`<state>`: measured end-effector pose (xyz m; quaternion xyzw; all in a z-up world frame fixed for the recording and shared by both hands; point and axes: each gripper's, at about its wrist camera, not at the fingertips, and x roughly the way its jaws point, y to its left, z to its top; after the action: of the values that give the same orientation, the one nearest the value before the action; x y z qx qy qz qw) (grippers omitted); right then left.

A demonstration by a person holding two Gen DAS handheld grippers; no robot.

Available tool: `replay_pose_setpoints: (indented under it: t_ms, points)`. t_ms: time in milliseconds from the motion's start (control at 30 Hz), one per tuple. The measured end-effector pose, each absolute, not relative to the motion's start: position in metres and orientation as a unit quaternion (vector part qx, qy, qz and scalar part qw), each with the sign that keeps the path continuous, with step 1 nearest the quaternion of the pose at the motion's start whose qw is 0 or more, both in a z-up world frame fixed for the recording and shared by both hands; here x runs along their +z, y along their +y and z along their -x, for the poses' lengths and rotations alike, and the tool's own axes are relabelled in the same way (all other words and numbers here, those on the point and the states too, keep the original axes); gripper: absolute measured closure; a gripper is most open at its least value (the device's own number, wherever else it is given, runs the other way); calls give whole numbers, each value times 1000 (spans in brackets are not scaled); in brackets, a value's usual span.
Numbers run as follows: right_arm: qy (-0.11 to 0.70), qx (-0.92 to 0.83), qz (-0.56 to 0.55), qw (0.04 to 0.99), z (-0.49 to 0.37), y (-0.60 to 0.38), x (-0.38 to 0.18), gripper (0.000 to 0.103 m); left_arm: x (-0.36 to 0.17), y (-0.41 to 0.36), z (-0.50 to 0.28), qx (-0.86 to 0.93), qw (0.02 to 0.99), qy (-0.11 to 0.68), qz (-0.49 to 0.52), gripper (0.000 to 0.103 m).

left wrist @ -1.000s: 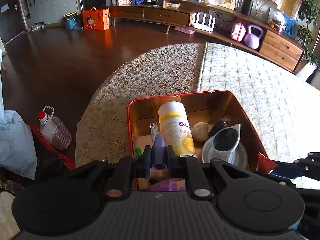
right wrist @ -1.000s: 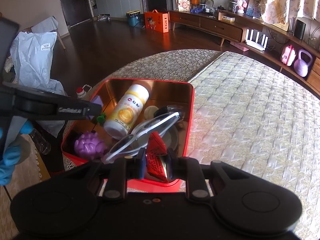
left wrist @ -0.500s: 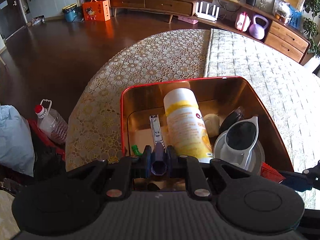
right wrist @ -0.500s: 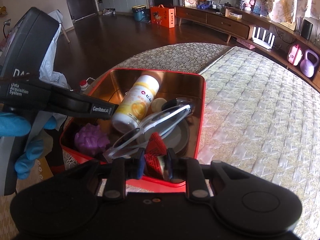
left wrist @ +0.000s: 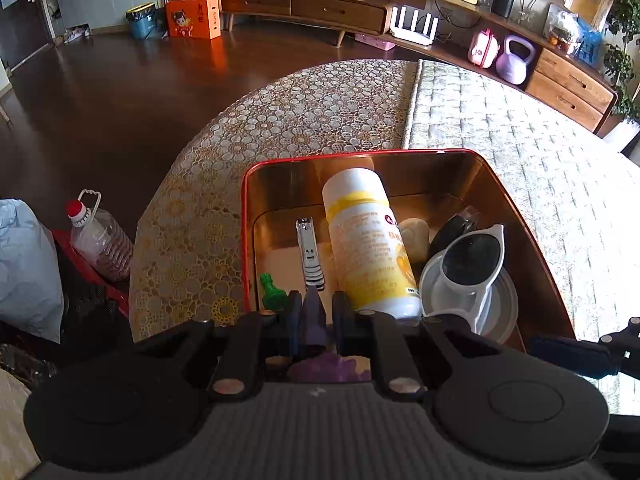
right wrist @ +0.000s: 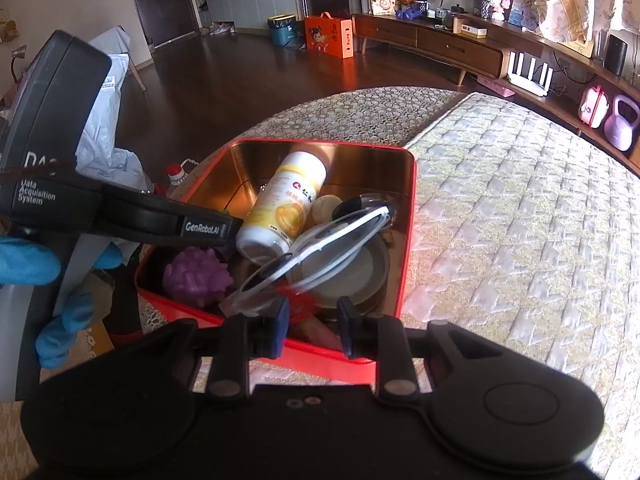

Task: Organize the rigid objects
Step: 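Lower the purple tube and red packet into the red box and open both grippers, then withdraw both grippers up and away from the red box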

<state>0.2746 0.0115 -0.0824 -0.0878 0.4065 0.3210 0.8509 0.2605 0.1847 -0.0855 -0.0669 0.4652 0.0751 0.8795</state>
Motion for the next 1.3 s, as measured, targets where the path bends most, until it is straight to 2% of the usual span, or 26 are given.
replay_pose_setpoints:
  t_ms: [300,400,500,533,633,700,733,833,933,1067,1233,1300]
  points:
    - [395,322,72,857,-268,2,-74,71,-71,183,-241,61,889,448,72,87]
    - [387,326,61,860,-265,-4,-69,64,-63,180,-233,54,897,433,72,87]
    - [377,326,53,865,-262,-11,-63,54,-55,177,-224,48,904,419,67,87]
    - [374,326,51,867,-261,-13,-62,47,-53,176,-222,48,906,415,64,87]
    - [361,329,46,871,-256,-19,-56,36,-47,174,-214,52,912,401,63,68]
    - [355,329,45,874,-254,-22,-53,34,-43,174,-209,54,917,390,65,35]
    - [352,330,45,875,-252,-23,-52,33,-41,173,-205,56,921,381,66,32]
    - [341,332,42,879,-247,-30,-47,29,-35,170,-199,60,924,372,61,31]
    - [326,336,37,883,-243,-37,-43,18,-31,165,-191,62,929,362,55,31]
    - [306,343,29,888,-233,-47,-37,2,-26,162,-179,57,933,349,62,21]
    - [284,349,16,893,-224,-64,-30,0,-23,154,-164,47,940,332,61,17]
    - [278,349,13,895,-221,-70,-28,0,-22,151,-159,49,941,330,59,8]
